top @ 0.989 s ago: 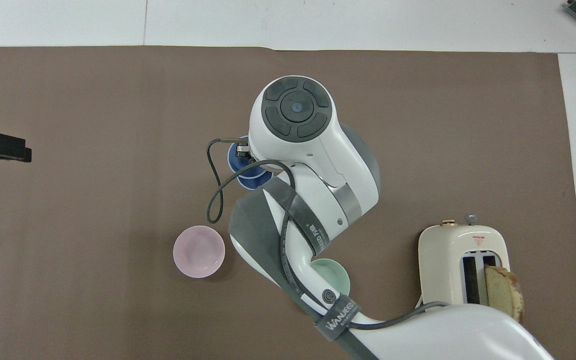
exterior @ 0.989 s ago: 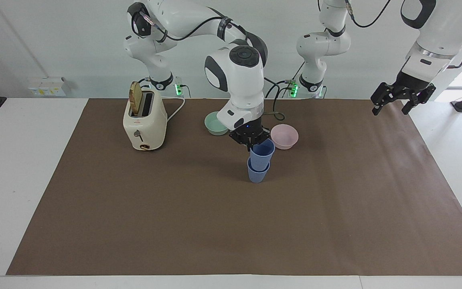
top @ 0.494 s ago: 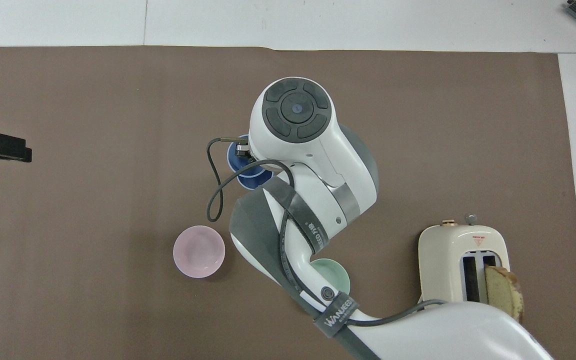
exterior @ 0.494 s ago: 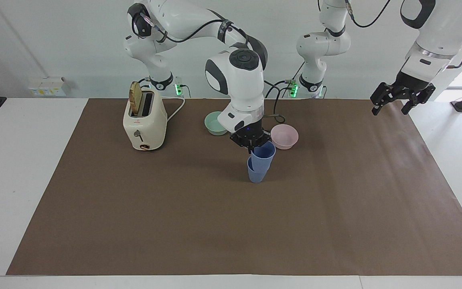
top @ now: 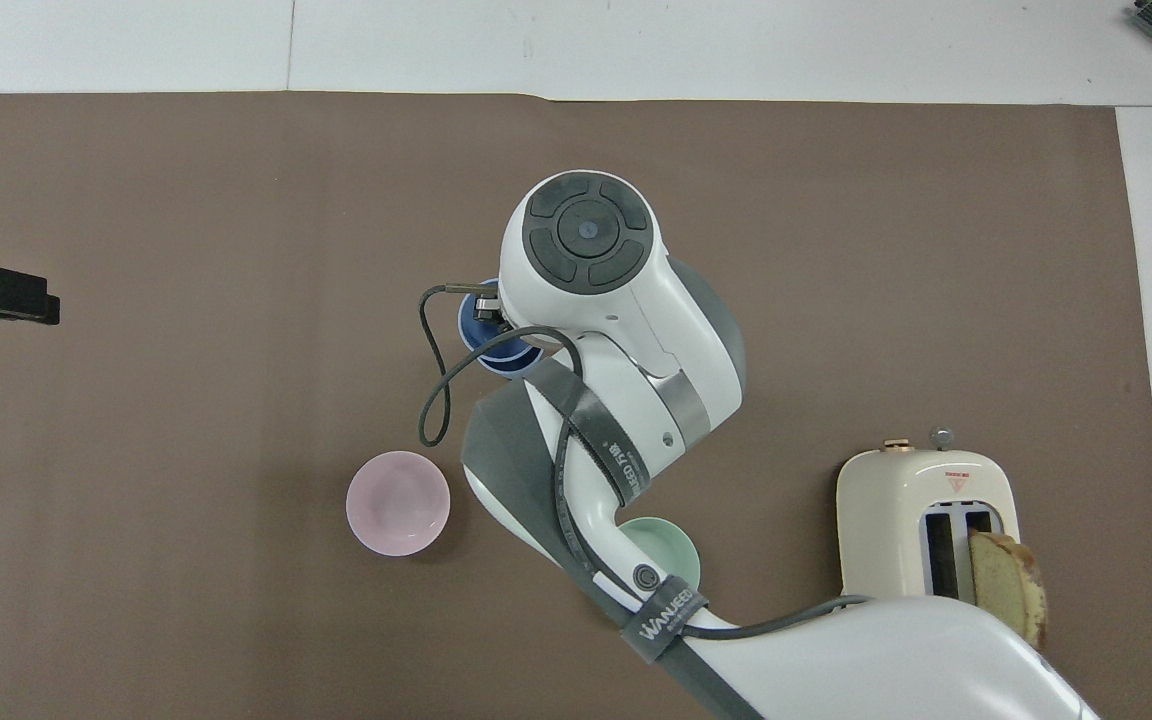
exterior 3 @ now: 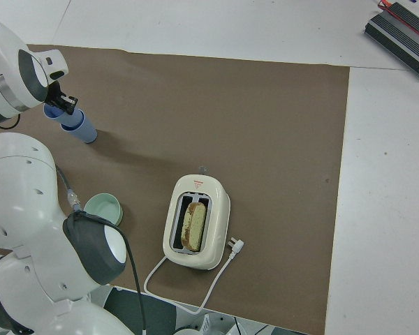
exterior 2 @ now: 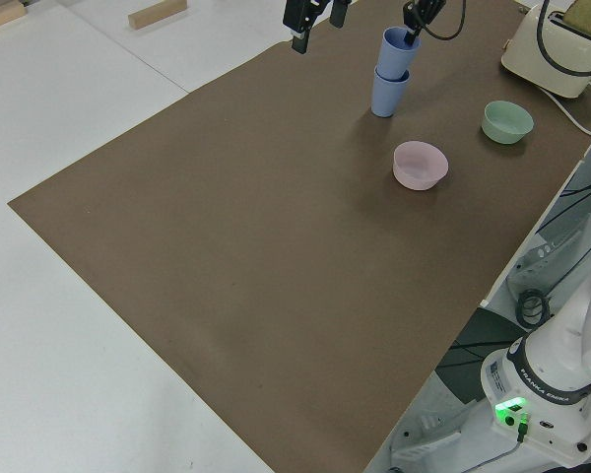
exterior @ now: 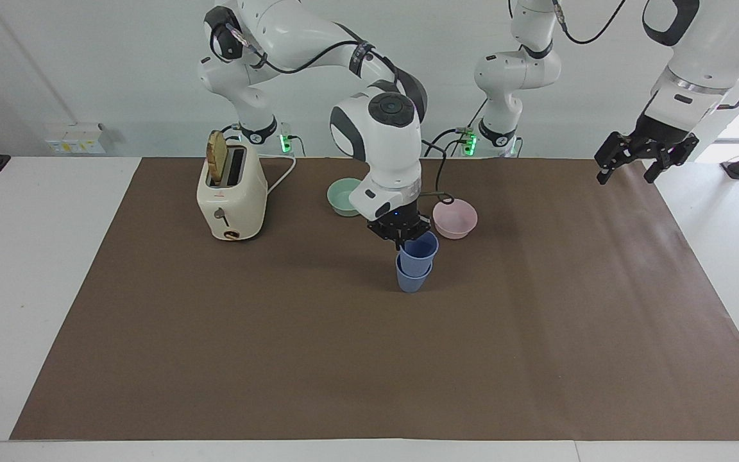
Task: Stack blue cups with both arms
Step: 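Lower the held cup into the first cup and open the right gripper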
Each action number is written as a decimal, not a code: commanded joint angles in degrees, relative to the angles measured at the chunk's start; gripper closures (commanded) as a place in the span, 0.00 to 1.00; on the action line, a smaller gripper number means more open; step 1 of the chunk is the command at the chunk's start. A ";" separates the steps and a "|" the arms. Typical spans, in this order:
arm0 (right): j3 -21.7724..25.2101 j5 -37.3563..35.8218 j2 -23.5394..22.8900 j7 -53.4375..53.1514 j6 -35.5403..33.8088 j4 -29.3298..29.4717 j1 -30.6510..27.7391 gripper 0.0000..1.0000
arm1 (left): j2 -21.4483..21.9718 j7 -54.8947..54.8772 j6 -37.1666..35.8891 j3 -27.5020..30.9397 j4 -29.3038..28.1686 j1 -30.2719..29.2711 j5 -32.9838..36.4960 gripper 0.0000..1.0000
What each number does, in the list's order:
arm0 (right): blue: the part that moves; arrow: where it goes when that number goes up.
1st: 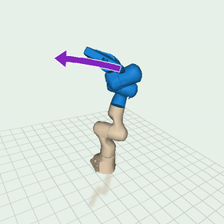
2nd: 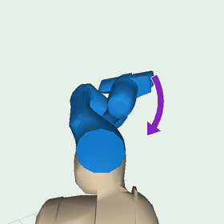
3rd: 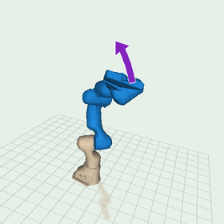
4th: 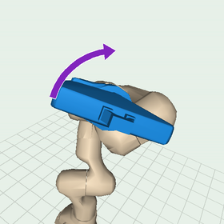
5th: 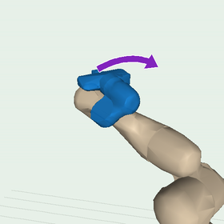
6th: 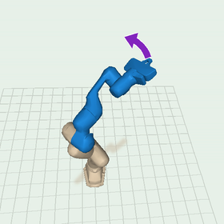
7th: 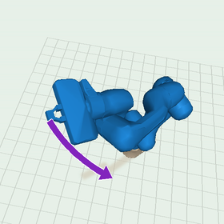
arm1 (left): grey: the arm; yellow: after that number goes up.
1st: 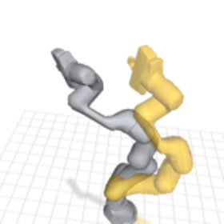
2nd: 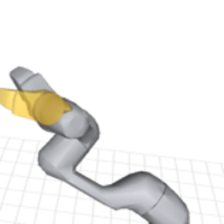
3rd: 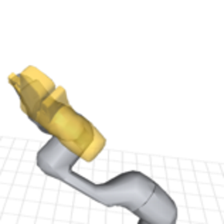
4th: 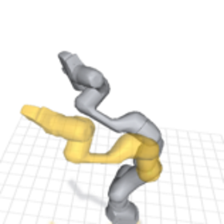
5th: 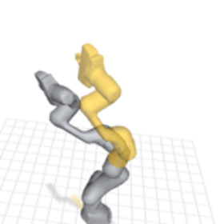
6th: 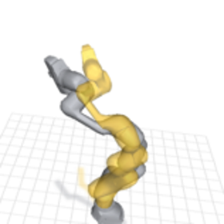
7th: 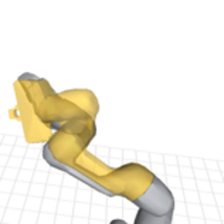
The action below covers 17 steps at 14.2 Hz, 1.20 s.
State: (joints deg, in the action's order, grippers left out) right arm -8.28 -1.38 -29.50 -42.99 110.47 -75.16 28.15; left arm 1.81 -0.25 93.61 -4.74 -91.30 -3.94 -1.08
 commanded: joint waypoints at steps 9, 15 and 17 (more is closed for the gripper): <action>-0.25 -0.55 1.82 -0.25 1.24 -1.92 -0.55 0.00 | 0.56 -0.11 -0.97 0.17 0.16 0.08 0.72 0.00; 0.19 -2.92 8.40 6.93 -2.87 -2.18 -7.65 0.00 | 0.56 -0.11 -0.97 0.17 0.16 0.08 0.72 0.00; 0.19 -3.01 10.60 12.12 -5.17 -2.10 -11.34 0.00 | 0.56 -0.11 -0.97 0.17 0.16 0.08 0.72 0.00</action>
State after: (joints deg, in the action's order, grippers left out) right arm -7.42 -3.52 -21.83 -35.43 107.00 -75.76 20.35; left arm 1.81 -0.24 93.61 -4.74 -91.30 -3.94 -1.08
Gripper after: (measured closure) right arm 0.000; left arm 0.000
